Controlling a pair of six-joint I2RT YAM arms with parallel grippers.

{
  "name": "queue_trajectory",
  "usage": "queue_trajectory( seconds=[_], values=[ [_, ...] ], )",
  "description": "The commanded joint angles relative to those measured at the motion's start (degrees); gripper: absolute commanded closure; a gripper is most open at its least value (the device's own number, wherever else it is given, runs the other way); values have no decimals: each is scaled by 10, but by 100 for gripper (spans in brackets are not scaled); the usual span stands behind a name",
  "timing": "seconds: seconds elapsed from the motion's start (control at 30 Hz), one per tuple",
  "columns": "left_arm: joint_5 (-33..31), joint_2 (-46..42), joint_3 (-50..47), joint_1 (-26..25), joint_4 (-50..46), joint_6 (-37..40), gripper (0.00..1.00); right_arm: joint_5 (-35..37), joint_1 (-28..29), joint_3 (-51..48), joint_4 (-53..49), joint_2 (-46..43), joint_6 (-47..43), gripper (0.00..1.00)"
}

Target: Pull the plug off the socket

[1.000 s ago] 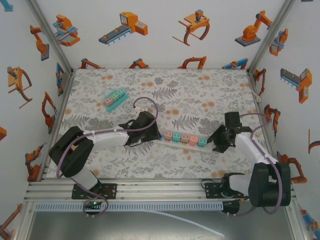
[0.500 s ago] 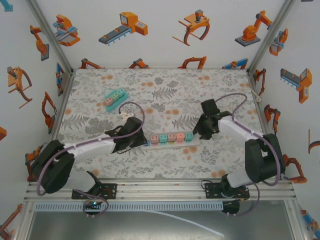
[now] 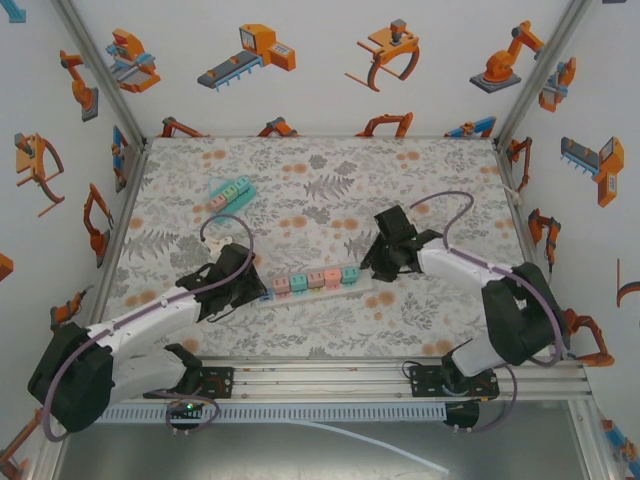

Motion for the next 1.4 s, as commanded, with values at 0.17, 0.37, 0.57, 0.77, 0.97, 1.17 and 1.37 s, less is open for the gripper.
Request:
queue_trajectory(
  seconds=[0.17,0.37,0.57,0.77,0.97,1.17,1.37],
  values=[
    [32,52,12,13,6,38,54,-2,25,-55,1,-92,67,58],
    [42,63,15,16,18,39,54,36,25,-38,-53,-122,41,58],
    [21,13,25,16,-14,65,45,116,25,46,-105,-165,-154,47],
    [32,-61,40,16,-52,145,35,95,26,57,-16,-225,-497,38],
    [41,-96,48,16,-85,196,31,-96,32,-2,86,-268,-794,40],
    [44,-116,33,16,-80,205,27,-259,43,-54,32,-262,-1118,39],
    [41,-105,26,15,-72,205,26,-303,44,-44,15,-194,-1154,40]
  ],
)
